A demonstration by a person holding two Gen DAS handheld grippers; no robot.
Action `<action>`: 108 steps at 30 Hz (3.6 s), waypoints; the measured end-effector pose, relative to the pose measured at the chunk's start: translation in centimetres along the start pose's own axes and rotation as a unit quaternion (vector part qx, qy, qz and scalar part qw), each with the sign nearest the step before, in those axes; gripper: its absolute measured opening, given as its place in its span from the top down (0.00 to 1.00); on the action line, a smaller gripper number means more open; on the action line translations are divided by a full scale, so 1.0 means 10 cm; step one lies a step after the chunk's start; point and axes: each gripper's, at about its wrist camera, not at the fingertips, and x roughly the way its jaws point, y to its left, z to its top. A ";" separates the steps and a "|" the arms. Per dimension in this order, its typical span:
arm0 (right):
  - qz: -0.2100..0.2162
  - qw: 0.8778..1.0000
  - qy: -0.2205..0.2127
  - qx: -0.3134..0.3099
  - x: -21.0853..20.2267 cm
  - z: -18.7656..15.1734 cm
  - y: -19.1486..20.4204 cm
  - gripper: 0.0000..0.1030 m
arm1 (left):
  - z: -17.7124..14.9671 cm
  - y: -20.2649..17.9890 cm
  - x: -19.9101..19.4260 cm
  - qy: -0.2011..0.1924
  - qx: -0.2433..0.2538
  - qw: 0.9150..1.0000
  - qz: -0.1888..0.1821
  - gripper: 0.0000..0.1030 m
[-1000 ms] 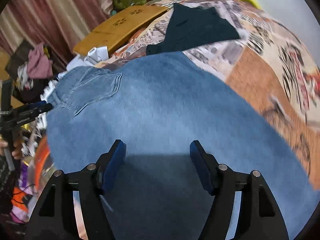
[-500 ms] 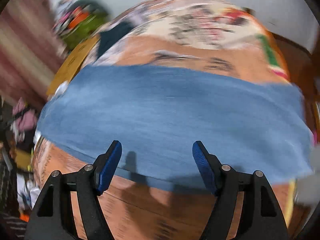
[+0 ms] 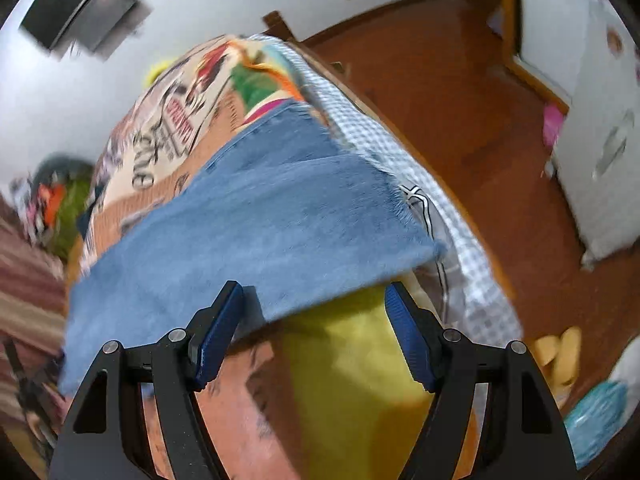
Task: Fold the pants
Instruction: 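Grasp the frayed leg hem with the right tool and lift it, then fold the held leg hem over toward the waistband with the right tool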
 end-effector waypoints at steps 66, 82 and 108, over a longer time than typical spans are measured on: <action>-0.004 0.993 -0.107 -0.039 -0.19 0.45 0.03 0.93 | -0.07 -0.17 -0.04 -0.020 0.004 1.000 0.007 0.00; 0.004 0.981 -0.169 -0.097 -0.64 0.40 0.61 0.93 | -0.17 0.06 -0.42 -0.056 0.010 0.998 -0.012 0.00; 0.176 0.930 -0.053 -0.318 0.21 -0.61 3.37 0.93 | -0.34 0.65 -0.88 -0.130 -0.024 0.991 0.027 0.01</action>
